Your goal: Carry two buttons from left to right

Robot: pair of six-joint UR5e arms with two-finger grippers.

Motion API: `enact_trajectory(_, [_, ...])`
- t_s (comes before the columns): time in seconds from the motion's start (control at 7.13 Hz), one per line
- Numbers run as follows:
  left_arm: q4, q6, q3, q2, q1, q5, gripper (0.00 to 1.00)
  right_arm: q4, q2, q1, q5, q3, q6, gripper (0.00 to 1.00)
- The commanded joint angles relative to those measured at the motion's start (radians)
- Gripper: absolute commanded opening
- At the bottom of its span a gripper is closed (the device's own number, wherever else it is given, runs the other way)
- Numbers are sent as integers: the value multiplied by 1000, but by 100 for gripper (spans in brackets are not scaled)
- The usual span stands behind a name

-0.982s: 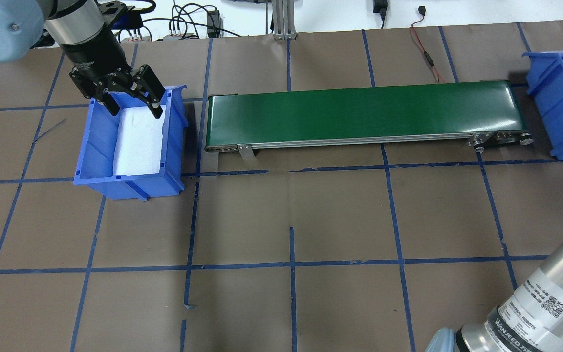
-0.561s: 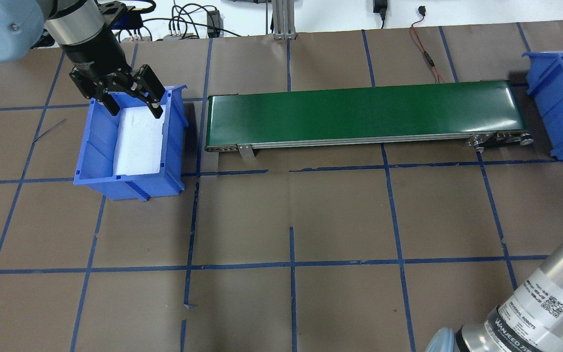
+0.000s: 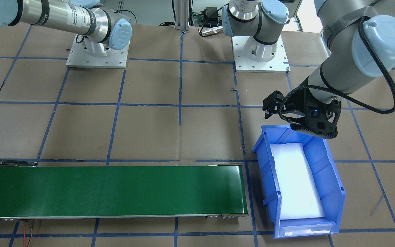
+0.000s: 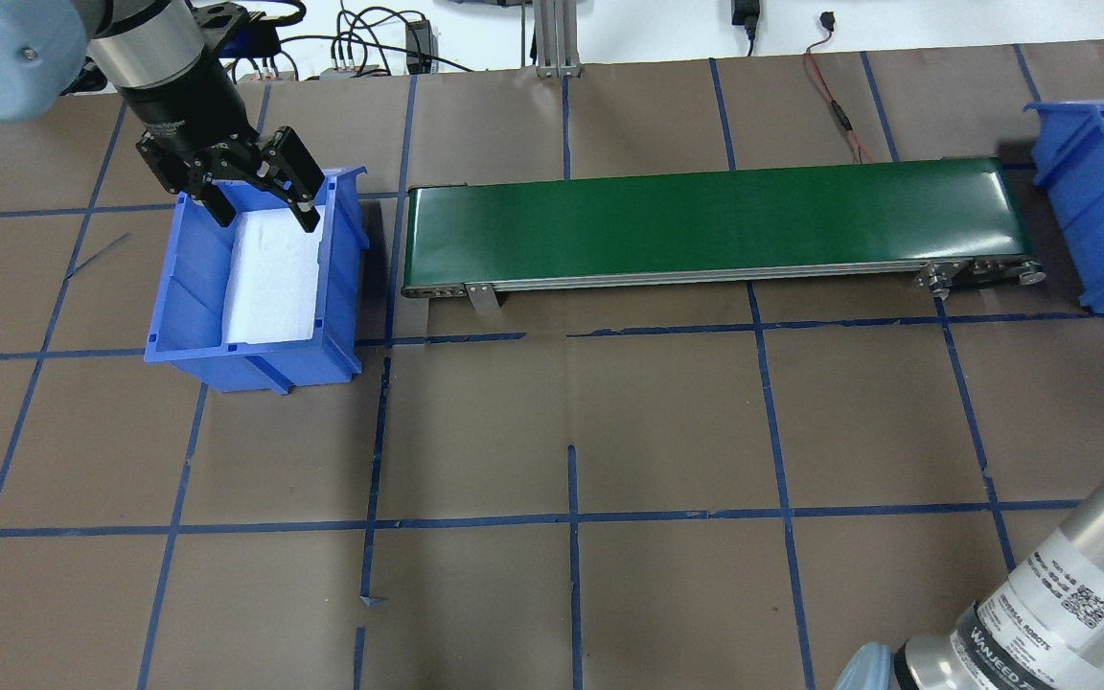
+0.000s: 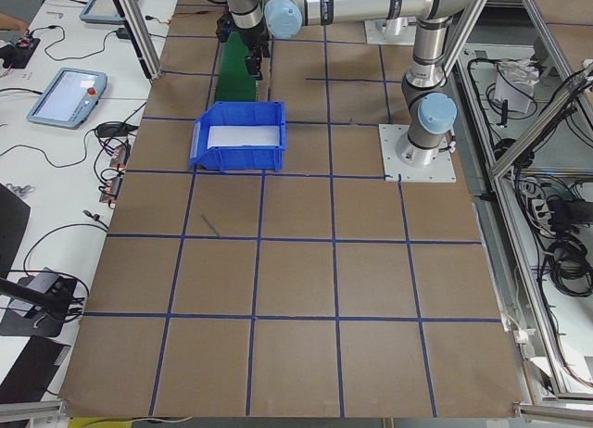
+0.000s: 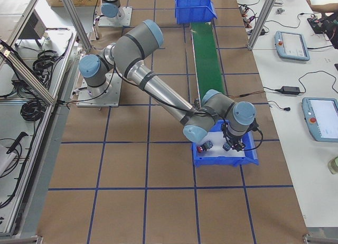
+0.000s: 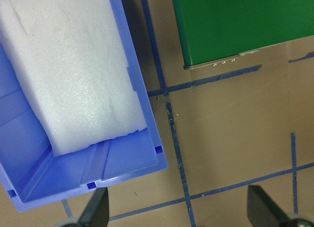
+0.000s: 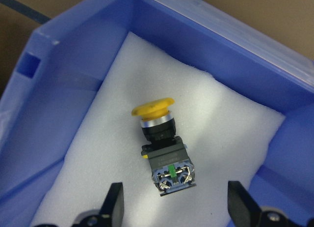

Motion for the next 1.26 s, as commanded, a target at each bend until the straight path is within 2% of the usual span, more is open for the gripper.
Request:
enact_trajectory(0.0, [0, 0, 1, -1, 0, 0, 100, 107, -39, 23, 12, -74, 3, 78])
enact_trajectory(0.28, [0, 0, 1, -3, 0, 0, 100, 180, -141, 123, 9, -75, 26, 78])
enact_trajectory(0.7, [0, 0, -31, 11, 3, 2, 100, 268, -249, 302, 6, -74, 157, 77])
enact_trajectory(0.98, [2, 0, -34, 16, 6, 2, 100, 299, -287, 449, -9, -69, 353, 78])
enact_trajectory(1.12, [2, 0, -36, 16, 6, 2, 100, 331, -310, 514, -12, -62, 491, 81])
